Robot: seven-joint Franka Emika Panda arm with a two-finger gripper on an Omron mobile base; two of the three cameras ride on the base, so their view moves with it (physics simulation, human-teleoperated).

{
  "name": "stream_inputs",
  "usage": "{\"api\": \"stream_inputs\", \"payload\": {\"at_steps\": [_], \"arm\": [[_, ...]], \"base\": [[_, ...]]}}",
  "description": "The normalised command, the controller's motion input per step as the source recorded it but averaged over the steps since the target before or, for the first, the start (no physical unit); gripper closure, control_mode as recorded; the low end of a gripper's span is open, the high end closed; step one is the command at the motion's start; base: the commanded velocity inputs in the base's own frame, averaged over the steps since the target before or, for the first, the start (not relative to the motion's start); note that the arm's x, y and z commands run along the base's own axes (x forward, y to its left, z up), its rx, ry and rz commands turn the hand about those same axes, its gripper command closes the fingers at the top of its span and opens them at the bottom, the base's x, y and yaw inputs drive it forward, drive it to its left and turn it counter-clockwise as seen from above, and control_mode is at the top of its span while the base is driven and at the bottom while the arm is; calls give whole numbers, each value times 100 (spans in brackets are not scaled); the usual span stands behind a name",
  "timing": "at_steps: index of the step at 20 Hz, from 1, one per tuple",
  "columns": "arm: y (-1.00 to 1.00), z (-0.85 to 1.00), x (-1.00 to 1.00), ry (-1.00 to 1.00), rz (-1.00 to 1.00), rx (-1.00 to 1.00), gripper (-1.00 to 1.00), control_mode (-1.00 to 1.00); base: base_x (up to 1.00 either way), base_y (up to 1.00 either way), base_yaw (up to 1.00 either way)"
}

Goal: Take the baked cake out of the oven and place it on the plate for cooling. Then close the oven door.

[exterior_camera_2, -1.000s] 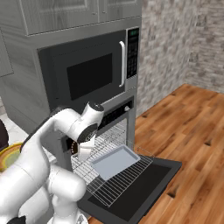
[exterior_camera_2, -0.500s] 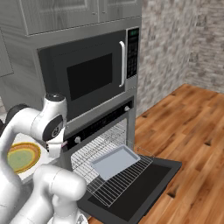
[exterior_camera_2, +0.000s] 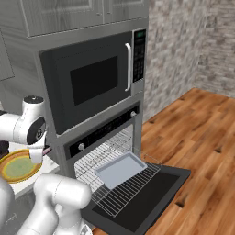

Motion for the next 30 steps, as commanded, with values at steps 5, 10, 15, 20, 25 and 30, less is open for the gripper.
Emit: {"api": "stream_inputs", "payload": {"at_steps": [5, 10, 15, 20, 25, 30], "arm": [[64, -1, 6, 12, 5, -1, 100, -100], [66, -13, 15, 7, 4, -3, 100, -100], [61, -31, 13, 0, 3, -8, 100, -100], [44, -44, 5, -3, 0, -12, 100, -100], [28, -48, 8, -2, 0, -11, 100, -100], [13, -41, 16, 0, 0, -6, 100, -100]], "base": [[0, 0, 0], [0, 0, 0], [0, 0, 0], [0, 0, 0], [0, 0, 0], [0, 0, 0]]}}
